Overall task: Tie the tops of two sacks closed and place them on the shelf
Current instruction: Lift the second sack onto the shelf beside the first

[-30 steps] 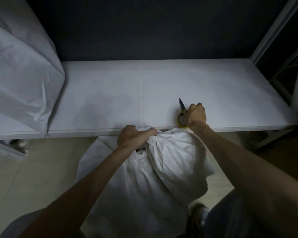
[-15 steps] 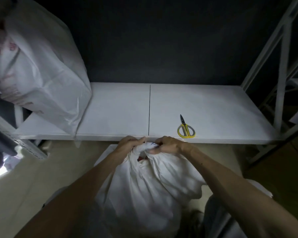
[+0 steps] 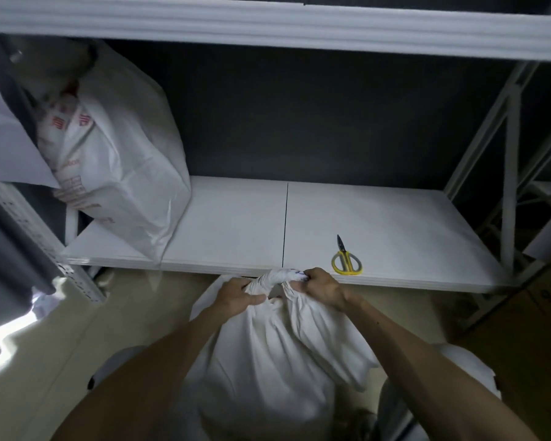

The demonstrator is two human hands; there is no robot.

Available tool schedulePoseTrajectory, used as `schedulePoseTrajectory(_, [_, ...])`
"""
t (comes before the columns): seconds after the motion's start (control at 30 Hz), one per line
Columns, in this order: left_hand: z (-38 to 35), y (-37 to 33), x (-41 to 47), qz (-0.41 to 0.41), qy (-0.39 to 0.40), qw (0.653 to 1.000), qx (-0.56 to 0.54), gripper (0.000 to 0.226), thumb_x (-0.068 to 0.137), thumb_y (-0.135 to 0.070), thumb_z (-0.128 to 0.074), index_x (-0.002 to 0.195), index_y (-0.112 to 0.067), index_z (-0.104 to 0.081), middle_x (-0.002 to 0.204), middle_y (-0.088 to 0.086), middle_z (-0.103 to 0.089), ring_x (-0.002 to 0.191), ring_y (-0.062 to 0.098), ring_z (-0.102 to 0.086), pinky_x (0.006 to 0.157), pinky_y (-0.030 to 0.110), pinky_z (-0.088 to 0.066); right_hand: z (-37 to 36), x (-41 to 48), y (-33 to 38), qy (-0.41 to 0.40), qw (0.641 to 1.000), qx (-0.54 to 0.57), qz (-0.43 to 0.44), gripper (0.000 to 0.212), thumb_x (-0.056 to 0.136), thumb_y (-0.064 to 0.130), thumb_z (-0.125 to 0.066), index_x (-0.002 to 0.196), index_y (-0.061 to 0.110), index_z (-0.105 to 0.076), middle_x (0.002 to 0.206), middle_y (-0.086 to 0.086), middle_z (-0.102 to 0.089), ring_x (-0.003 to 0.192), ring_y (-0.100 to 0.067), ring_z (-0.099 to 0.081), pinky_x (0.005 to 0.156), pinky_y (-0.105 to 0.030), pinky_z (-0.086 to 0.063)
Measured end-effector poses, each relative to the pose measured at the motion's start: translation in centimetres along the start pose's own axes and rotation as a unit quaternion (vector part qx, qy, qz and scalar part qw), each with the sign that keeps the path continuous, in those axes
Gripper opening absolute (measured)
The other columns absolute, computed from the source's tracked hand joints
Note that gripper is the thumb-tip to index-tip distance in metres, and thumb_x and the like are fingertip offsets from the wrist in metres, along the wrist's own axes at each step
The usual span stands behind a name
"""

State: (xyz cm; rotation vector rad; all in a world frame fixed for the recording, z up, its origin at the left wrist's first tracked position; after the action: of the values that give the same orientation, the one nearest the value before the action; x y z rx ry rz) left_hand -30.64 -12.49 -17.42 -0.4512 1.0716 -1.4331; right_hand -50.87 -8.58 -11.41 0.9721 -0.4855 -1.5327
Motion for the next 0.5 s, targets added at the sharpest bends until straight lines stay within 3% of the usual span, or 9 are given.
schedulePoseTrajectory(0.07, [1.3, -1.7, -0.8, -0.01, -0.036, 0.999, 0.031, 0.036, 0.05, -0.045, -0.085, 0.059, -0.017, -0.065, 0.057, -0.009, -0.055, 0.057, 0.007, -0.053, 0.058, 0.027, -0.036, 0.7, -0.5, 0.7, 0.012, 1.0, 0.023, 0.003, 0.006, 0.09, 0.018, -0.064, 0.086, 0.013, -0.065, 0.076, 0.003, -0.06, 0.069, -0.008, -0.049, 0.063, -0.018, -0.039])
schedulePoseTrajectory(0.2, [3.4, -4.9, -2.7, -0.056, -0.074, 0.995, 0.042, 0.045, 0.051, -0.045, -0.079, 0.061, -0.003, -0.067, 0.056, -0.007, -0.049, 0.056, 0.007, -0.045, 0.057, 0.028, -0.032, 2.8, -1.4, 3.8, 0.033, 0.999, 0.005, 0.018, 0.017, 0.09, 0.022, -0.065, 0.074, 0.02, -0.059, 0.067, 0.009, -0.052, 0.062, -0.006, -0.045, 0.059, -0.02, -0.035])
schedulePoseTrajectory(0.3, [5.3, -8.1, -4.1, -0.089, -0.107, 0.989, 0.053, 0.038, 0.065, -0.034, -0.085, 0.053, -0.008, -0.06, 0.054, -0.007, -0.044, 0.054, 0.008, -0.041, 0.054, 0.029, -0.029, 4.3, -2.5, 6.5, 0.051, 0.998, 0.013, 0.043, 0.012, 0.09, 0.032, -0.061, 0.095, 0.022, -0.065, 0.089, 0.007, -0.063, 0.081, -0.01, -0.058, 0.073, -0.02, -0.042])
schedulePoseTrajectory(0.4, [7.8, -12.2, -5.6, -0.126, -0.134, 0.982, 0.042, 0.044, 0.07, -0.029, -0.085, 0.048, -0.017, -0.048, 0.051, -0.008, -0.035, 0.053, 0.012, -0.033, 0.054, 0.031, -0.023, 4.2, -3.5, 8.6, 0.108, 0.991, 0.046, 0.057, 0.044, 0.08, 0.04, -0.072, 0.116, 0.018, -0.06, 0.103, 0.005, -0.066, 0.09, -0.01, -0.064, 0.08, -0.022, -0.049])
schedulePoseTrajectory(0.5, [10.4, -15.3, -6.8, -0.141, -0.166, 0.976, 0.031, 0.046, 0.069, -0.031, -0.084, 0.049, -0.014, -0.047, 0.053, -0.006, -0.034, 0.053, 0.013, -0.031, 0.054, 0.031, -0.023, 5.5, -2.6, 10.3, 0.036, 0.995, -0.023, 0.088, 0.096, 0.051, 0.062, -0.087, 0.126, 0.017, -0.048, 0.114, 0.007, -0.057, 0.103, -0.012, -0.062, 0.088, -0.031, -0.053])
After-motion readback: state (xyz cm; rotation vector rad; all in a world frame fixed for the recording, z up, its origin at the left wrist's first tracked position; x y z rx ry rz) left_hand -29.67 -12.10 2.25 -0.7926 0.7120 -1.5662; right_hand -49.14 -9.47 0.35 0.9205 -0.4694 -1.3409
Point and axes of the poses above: each hand's wrist, its own x-axis towards the middle knuckle, its own z-axis out of the back of the hand, y = z × x, the point moved 10 cm from there along x, towards the middle knuckle
